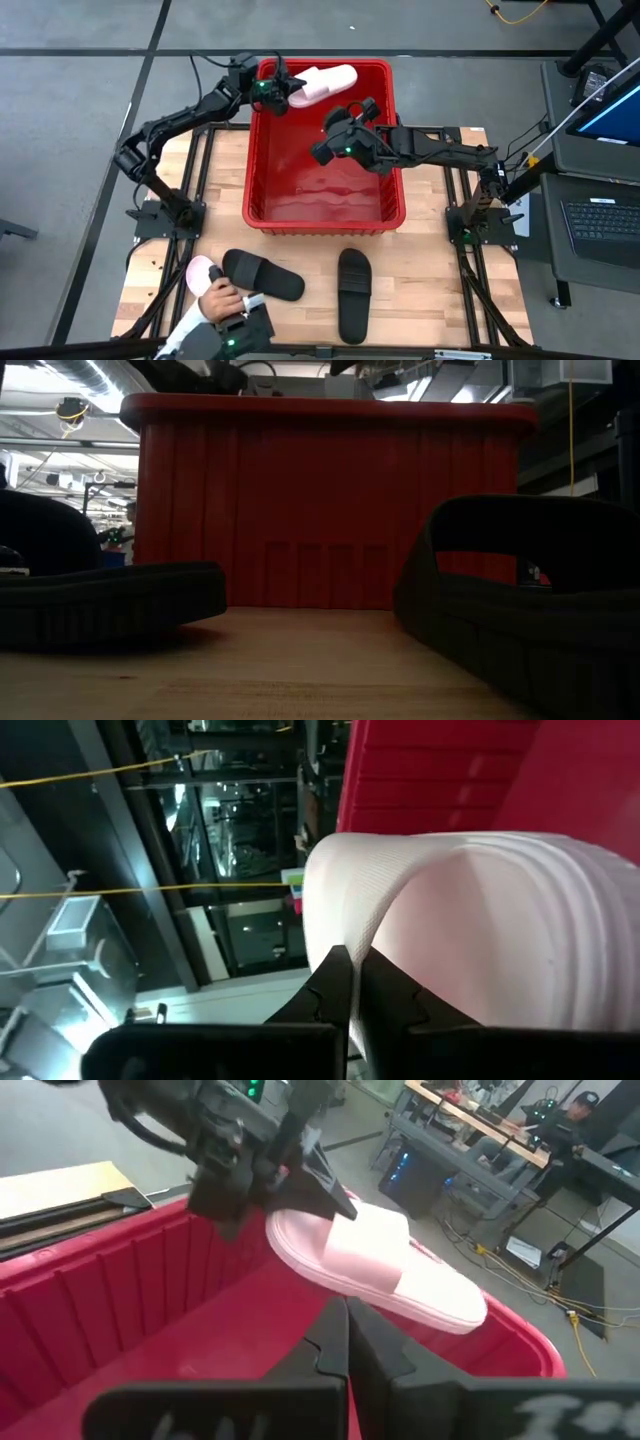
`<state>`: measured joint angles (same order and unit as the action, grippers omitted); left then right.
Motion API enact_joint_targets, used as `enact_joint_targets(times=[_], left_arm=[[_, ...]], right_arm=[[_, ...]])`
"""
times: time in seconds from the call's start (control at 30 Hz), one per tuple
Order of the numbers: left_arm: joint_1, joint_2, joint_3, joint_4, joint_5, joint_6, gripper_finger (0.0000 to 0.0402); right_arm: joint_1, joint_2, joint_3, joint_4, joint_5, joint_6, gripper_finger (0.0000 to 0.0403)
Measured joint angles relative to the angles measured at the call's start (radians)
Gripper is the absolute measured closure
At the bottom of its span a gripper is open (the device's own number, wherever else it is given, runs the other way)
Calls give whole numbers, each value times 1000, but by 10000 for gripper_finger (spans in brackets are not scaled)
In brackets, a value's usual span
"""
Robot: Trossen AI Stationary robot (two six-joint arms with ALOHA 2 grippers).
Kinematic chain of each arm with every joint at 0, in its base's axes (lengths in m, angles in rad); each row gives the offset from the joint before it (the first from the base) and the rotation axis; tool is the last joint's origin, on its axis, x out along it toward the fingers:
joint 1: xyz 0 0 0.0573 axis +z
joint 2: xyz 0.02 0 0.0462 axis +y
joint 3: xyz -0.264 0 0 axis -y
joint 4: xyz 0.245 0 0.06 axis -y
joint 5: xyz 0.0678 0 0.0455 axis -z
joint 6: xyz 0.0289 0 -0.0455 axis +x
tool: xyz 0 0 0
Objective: Pick and place slides into bin
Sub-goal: Put the right pink slide into the bin
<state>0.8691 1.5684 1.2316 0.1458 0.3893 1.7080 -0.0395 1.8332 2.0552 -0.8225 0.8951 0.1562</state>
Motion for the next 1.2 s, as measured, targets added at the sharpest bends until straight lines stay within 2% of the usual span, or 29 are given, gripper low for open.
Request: enact_joint_targets(times=[0.23, 0.53, 0.77, 1.2], left_arm=[[5, 58, 0, 18, 51, 8, 399], [32, 107, 0, 98, 59, 7, 399], [52, 135, 0, 104, 176, -36, 399], [61, 199, 0, 125, 223, -40, 398]], right_arm=[[0, 0, 0, 0, 0, 40, 399], [0, 0, 0, 1, 1, 78, 399], [0, 0, 0, 4, 1, 79, 400], [0, 0, 0, 4, 1, 114, 401]])
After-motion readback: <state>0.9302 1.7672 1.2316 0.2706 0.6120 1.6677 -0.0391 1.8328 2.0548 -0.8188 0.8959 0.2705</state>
